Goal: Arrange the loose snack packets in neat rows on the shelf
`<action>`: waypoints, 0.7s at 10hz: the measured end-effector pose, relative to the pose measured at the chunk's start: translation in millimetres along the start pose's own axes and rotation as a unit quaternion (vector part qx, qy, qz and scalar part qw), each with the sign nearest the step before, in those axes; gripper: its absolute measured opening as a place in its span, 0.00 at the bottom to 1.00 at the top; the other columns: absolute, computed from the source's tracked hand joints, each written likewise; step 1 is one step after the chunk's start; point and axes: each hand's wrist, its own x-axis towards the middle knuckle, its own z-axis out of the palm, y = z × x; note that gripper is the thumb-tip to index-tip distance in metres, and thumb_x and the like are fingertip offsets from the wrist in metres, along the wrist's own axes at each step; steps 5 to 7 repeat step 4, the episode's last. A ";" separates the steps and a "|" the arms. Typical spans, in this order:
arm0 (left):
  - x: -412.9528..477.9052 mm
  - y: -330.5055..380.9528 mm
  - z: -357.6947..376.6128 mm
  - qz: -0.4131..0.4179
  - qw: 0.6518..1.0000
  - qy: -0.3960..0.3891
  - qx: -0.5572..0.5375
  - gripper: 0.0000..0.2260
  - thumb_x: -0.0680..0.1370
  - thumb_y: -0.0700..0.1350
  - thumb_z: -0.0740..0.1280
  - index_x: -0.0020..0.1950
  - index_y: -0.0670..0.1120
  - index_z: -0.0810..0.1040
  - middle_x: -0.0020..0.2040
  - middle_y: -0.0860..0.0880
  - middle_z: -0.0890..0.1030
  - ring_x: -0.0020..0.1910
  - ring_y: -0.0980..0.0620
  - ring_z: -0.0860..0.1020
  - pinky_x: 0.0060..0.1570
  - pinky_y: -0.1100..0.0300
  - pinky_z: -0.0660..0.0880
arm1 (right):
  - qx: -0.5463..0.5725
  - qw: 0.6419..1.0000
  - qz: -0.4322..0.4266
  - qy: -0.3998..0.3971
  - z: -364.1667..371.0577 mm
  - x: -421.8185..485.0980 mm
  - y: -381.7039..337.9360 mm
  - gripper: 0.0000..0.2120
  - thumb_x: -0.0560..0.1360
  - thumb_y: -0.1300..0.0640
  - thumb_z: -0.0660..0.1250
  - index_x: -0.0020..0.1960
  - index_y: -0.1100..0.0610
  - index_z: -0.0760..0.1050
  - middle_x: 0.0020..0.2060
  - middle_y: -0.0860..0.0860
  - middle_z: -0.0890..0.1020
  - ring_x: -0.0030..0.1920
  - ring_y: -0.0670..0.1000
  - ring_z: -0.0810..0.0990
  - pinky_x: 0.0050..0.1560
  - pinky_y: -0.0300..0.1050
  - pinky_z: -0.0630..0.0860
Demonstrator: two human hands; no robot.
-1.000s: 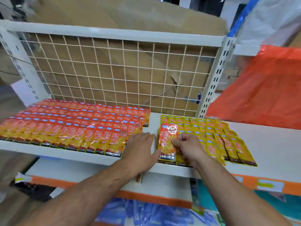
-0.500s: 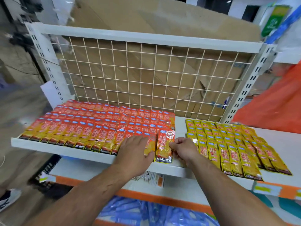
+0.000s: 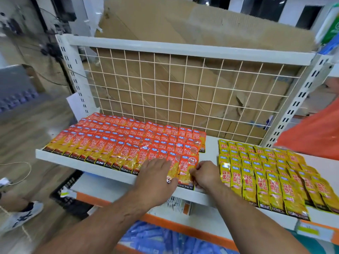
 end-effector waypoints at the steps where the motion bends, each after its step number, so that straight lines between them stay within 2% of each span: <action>1: -5.4 3.8 -3.2 -0.005 1.000 -0.001 0.004 0.29 0.80 0.63 0.53 0.78 0.51 0.60 0.76 0.52 0.64 0.75 0.50 0.59 0.76 0.49 0.51 | -0.036 0.999 -0.012 0.025 3.2 2.1 3.2 0.09 0.74 0.53 0.71 0.38 0.57 0.78 0.32 0.54 0.84 0.34 0.55 0.84 0.40 0.46 0.81; 2: -8.9 5.4 -2.3 -0.012 1.000 -0.010 0.003 0.29 0.80 0.63 0.53 0.78 0.51 0.58 0.77 0.51 0.63 0.76 0.49 0.58 0.76 0.48 0.50 | -0.019 0.998 -0.017 0.051 5.8 3.3 6.3 0.10 0.72 0.51 0.73 0.42 0.57 0.75 0.36 0.55 0.84 0.38 0.56 0.83 0.42 0.47 0.81; 3: -11.7 5.9 2.1 -0.011 1.000 -0.002 -0.004 0.29 0.80 0.63 0.53 0.78 0.51 0.59 0.76 0.52 0.64 0.75 0.50 0.59 0.75 0.48 0.52 | 0.033 0.997 -0.018 0.071 8.6 -2.7 12.0 0.13 0.72 0.48 0.72 0.41 0.54 0.71 0.33 0.53 0.82 0.35 0.57 0.83 0.40 0.54 0.82; 4: -10.2 7.3 2.9 0.003 1.000 -0.008 0.006 0.29 0.80 0.62 0.53 0.77 0.51 0.60 0.75 0.52 0.65 0.74 0.50 0.60 0.75 0.48 0.52 | -0.008 0.993 -0.060 0.097 7.5 -15.9 12.0 0.11 0.75 0.47 0.68 0.44 0.55 0.74 0.38 0.52 0.82 0.40 0.55 0.81 0.42 0.50 0.79; 7: -10.2 7.3 2.9 0.003 1.000 -0.008 0.006 0.29 0.80 0.62 0.53 0.77 0.51 0.60 0.75 0.52 0.65 0.74 0.50 0.60 0.75 0.48 0.52 | -0.008 0.993 -0.060 0.097 7.5 -15.9 12.0 0.11 0.75 0.47 0.68 0.44 0.55 0.74 0.38 0.52 0.82 0.40 0.55 0.81 0.42 0.50 0.79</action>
